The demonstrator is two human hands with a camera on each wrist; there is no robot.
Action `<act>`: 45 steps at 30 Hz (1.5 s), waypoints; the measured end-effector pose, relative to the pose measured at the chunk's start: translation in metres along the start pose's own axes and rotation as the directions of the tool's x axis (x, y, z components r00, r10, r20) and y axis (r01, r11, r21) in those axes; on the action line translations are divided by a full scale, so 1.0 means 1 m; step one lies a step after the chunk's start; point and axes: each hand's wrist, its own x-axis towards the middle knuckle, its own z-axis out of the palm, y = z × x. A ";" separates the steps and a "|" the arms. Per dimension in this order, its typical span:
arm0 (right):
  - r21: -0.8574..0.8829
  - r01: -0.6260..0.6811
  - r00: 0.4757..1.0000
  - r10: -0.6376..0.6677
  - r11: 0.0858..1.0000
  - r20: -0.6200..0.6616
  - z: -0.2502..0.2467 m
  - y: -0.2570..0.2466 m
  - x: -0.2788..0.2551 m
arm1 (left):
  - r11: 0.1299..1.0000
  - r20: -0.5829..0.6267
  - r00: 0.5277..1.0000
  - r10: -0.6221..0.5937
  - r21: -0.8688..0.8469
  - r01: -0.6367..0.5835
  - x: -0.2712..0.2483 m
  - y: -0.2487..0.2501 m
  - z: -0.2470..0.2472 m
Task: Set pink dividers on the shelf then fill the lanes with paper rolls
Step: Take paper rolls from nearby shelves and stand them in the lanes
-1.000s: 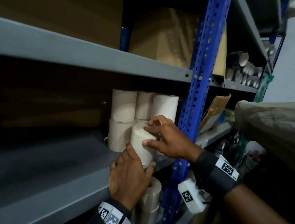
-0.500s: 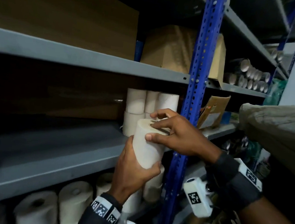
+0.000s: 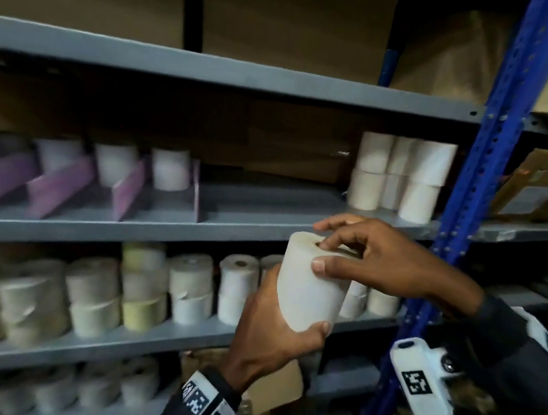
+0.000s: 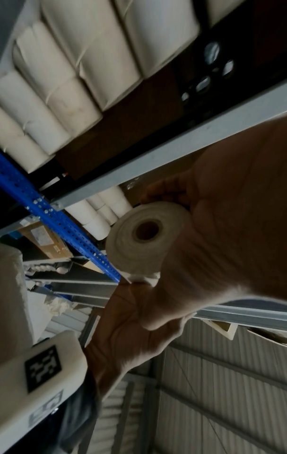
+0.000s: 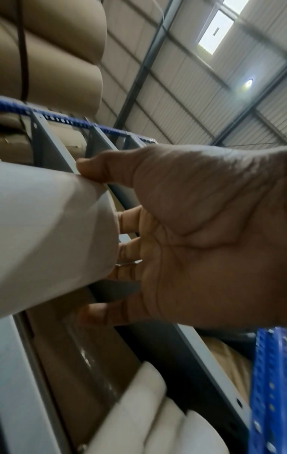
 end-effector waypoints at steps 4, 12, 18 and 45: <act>0.014 0.044 0.996 -0.044 0.999 0.081 0.038 -0.030 0.007 | 0.999 -0.056 0.998 -0.019 0.047 0.022 -0.034 0.002 -0.046; -0.034 0.219 0.947 -0.204 0.975 0.248 0.102 -0.110 0.056 | 0.991 -0.226 0.974 -0.010 0.127 0.040 -0.076 -0.007 -0.151; -0.007 0.346 0.906 -0.332 0.938 0.261 0.171 -0.177 0.105 | 0.983 -0.299 0.954 -0.011 0.171 0.065 -0.099 -0.026 -0.250; -0.205 0.449 0.890 -0.414 0.870 0.191 0.265 -0.274 0.311 | 0.555 -0.233 0.961 0.150 0.824 0.113 -0.068 -0.124 -0.361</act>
